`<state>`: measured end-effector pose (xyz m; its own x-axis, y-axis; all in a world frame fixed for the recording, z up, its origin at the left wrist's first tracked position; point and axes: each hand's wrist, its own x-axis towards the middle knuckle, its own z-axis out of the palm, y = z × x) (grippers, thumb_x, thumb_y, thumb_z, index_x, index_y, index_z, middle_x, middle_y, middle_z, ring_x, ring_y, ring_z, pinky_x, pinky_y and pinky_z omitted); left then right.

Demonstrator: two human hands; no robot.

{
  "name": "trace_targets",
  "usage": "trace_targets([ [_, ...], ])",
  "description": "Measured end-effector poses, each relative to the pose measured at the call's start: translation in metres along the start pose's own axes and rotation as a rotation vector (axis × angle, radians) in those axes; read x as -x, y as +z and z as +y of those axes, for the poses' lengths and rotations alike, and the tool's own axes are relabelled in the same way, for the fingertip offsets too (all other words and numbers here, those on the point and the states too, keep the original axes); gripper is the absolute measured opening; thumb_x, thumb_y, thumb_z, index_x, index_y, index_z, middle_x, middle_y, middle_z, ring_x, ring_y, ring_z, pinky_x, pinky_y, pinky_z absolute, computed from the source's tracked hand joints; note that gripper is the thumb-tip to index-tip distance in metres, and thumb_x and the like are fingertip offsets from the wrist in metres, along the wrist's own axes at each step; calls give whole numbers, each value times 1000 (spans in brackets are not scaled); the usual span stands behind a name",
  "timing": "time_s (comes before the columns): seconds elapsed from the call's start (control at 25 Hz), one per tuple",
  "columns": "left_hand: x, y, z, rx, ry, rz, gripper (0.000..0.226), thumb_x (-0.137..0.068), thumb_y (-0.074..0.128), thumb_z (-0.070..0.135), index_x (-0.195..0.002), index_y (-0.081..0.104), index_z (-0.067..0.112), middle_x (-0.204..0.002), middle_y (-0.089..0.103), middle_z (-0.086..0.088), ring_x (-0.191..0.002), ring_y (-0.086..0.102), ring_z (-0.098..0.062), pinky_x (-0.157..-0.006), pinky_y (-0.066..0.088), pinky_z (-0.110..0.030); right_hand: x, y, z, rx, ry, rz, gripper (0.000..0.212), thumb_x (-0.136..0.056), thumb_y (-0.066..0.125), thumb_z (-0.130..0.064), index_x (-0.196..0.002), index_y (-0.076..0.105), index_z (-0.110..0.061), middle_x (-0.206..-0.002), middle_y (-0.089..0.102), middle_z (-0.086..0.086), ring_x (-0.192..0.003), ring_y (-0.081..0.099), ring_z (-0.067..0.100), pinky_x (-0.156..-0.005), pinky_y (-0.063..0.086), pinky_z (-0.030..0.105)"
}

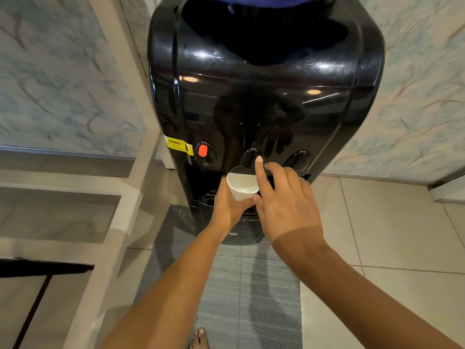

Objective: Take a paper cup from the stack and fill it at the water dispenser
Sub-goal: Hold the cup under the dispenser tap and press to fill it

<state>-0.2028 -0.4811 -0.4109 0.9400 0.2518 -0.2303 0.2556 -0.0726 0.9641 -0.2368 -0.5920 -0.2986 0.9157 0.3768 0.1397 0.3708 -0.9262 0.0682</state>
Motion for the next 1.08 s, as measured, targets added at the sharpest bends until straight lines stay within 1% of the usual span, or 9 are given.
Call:
trace_targets([
  [0.08, -3, 0, 1, 5, -17, -10, 56, -64, 82, 17, -101, 44, 32, -99, 64, 5, -96, 62, -13, -78, 51, -24, 1, 1, -3, 32, 1, 37, 66, -82, 65, -22, -140, 37, -10, -123, 58, 12, -109, 56, 29, -92, 47, 40],
  [0.2, -4, 1, 5, 24, -25, -26, 45, -64, 83, 21, -88, 48, 38, -89, 66, 11, -82, 64, -1, -61, 48, -11, 3, 3, -5, 92, 3, 58, 68, -77, 69, -22, -138, 40, -12, -119, 61, 10, -105, 59, 27, -89, 49, 38],
  [0.32, -4, 1, 10, 21, -35, -35, 41, -66, 82, 24, -91, 50, 33, -90, 66, 6, -81, 64, -3, -57, 47, -10, 1, 2, -7, 174, -4, 66, 68, -77, 66, -24, -139, 38, -14, -112, 63, 5, -95, 60, 22, -82, 50, 33],
  [0.48, -7, 2, 11, 21, -12, -45, 28, -67, 79, 26, -82, 56, 28, -70, 65, 10, -62, 62, 2, -48, 42, -7, -3, 3, -9, 300, -40, 74, 69, -76, 57, -23, -141, 35, -13, -100, 60, -3, -81, 55, 14, -71, 46, 25],
  [0.52, -8, 2, 10, 25, -13, -56, 27, -68, 78, 27, -86, 59, 21, -71, 64, 8, -61, 62, -1, -48, 43, -8, -5, 3, -9, 323, -42, 82, 69, -75, 57, -23, -140, 35, -13, -99, 60, -5, -79, 54, 13, -70, 46, 25],
  [0.56, -8, 3, 10, 23, -17, -64, 34, -68, 77, 29, -93, 59, 16, -76, 65, 4, -64, 61, -4, -50, 43, -10, -7, 3, -9, 339, -42, 95, 69, -75, 56, -23, -140, 36, -13, -98, 60, -5, -78, 54, 13, -69, 45, 24],
  [0.64, -8, 4, 10, 30, -38, -50, 42, -69, 76, 30, -103, 55, 17, -89, 66, -1, -74, 61, -8, -55, 44, -13, -12, 4, -9, 364, -43, 110, 67, -75, 53, -22, -139, 37, -13, -97, 59, -7, -78, 53, 12, -69, 44, 24],
  [0.8, -4, 5, 11, 52, 1, -42, 35, -69, 76, 28, -91, 50, 36, -87, 66, 4, -74, 63, -2, -53, 45, -7, -16, 6, -12, 370, -32, 110, 69, -74, 56, -22, -139, 37, -12, -99, 58, -7, -80, 53, 11, -69, 44, 23],
  [1.08, -4, 5, 12, 72, 16, -56, 34, -69, 77, 26, -88, 51, 36, -84, 66, 7, -71, 63, 2, -53, 45, -7, -16, 7, -12, 361, -28, 108, 67, -75, 58, -21, -138, 39, -11, -100, 59, -5, -81, 54, 12, -69, 45, 24],
])
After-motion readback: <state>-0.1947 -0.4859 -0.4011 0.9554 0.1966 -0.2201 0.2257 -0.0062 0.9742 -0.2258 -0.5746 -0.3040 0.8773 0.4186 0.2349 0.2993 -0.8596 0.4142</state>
